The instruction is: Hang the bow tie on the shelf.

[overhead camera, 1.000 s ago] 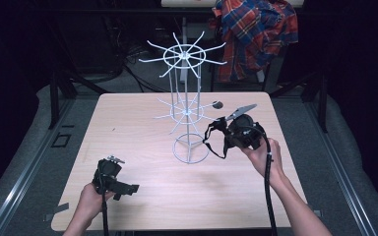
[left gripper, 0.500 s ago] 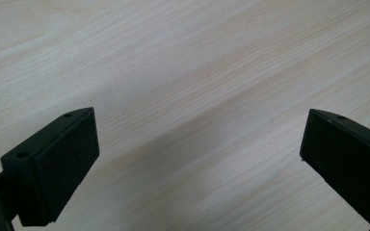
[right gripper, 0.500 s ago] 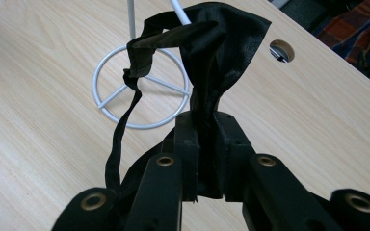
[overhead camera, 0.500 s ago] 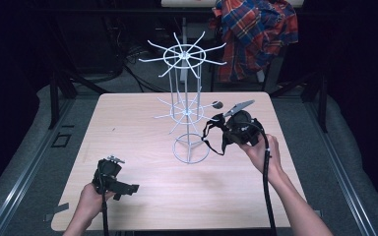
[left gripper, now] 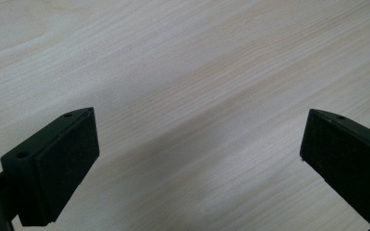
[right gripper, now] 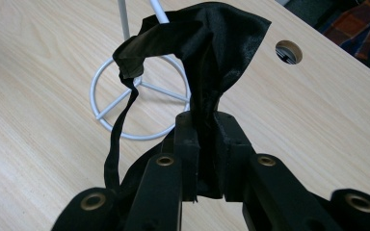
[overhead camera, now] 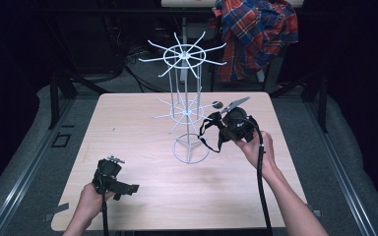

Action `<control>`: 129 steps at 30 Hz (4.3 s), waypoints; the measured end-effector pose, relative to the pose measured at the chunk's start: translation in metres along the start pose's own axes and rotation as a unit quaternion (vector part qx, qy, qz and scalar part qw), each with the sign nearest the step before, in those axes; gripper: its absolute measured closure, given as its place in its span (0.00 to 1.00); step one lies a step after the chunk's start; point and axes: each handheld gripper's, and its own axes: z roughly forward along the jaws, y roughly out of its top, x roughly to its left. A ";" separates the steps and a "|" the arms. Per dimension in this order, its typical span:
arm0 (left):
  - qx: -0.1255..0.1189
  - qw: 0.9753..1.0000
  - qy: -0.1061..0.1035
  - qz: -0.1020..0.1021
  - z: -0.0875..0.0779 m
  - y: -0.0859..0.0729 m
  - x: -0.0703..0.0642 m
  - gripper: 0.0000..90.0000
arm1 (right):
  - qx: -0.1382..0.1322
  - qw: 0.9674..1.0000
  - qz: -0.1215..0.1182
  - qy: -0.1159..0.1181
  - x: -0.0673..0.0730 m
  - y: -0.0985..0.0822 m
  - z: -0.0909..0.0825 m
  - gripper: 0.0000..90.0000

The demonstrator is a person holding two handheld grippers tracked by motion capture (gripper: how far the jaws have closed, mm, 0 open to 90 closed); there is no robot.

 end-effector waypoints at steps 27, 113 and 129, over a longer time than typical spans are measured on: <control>0.001 1.000 0.000 -0.002 0.000 0.000 0.000 0.00 | -0.015 0.999 0.032 0.022 -0.013 0.004 0.013 0.90; 0.003 1.000 0.001 0.000 0.001 0.000 -0.001 0.00 | 0.013 0.997 0.032 0.073 -0.013 -0.074 -0.020 0.09; 0.004 1.000 0.003 -0.001 0.001 0.000 -0.001 0.00 | 0.042 0.996 0.029 0.067 -0.012 -0.110 -0.026 0.06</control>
